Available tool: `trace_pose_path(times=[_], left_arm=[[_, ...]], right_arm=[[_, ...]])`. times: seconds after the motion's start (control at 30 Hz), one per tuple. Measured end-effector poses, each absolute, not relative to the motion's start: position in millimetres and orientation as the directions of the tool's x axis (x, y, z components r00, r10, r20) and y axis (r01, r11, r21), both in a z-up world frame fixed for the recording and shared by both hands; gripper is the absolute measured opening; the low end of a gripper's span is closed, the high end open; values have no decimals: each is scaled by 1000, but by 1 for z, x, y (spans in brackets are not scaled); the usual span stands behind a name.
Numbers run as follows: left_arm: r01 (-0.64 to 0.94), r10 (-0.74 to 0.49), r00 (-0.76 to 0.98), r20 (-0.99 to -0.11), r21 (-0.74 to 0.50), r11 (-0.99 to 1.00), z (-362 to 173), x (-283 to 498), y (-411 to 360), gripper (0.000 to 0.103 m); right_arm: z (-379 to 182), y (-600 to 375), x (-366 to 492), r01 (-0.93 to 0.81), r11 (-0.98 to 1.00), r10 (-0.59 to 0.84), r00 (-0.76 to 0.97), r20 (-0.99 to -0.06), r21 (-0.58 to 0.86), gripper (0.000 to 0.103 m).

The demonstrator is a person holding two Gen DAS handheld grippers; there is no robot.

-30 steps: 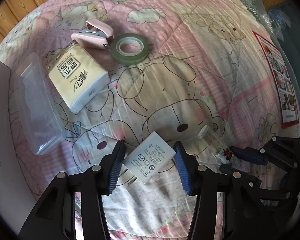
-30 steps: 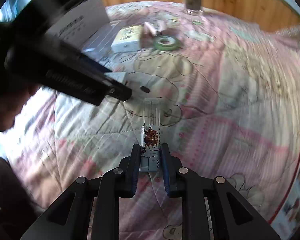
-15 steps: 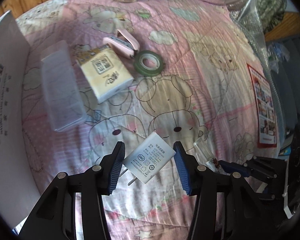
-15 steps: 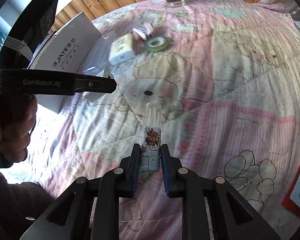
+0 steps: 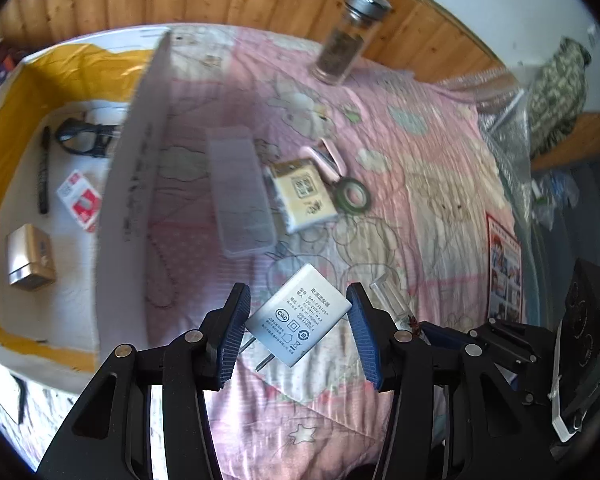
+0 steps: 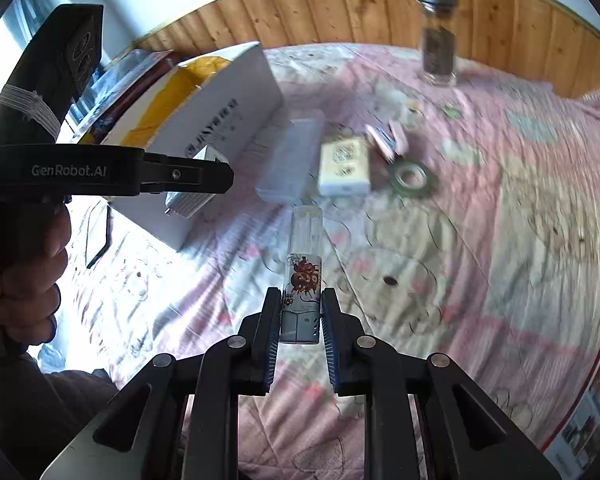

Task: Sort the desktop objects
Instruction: 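Carry the charger and vial with both tools over the yellow-lined white box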

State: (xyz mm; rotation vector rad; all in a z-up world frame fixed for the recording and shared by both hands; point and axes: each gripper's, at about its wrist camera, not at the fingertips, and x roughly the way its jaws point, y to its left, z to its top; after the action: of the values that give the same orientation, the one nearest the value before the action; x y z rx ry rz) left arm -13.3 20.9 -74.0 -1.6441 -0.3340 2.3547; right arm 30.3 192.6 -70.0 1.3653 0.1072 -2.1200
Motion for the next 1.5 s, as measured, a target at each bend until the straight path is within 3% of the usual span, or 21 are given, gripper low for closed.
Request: trace_pose_path(times=[0.5,0.93,1.5], left_arm=[[184,244,-434,-867,-350,-918,-47,11,-79,51],[311,202,-457,-866,-369,-876,-45,18,-129,51],[428,247,-408,-879,-423,-799,-67,-2,-154,51]], right_arm=[[-20,115,21,714,-676,-503,-268,-822,181,21],[9,51,11,816,-558,-561,-237,-793,151,21],[23,-18,-37,840,-492,-619,-155,-770,227,21]])
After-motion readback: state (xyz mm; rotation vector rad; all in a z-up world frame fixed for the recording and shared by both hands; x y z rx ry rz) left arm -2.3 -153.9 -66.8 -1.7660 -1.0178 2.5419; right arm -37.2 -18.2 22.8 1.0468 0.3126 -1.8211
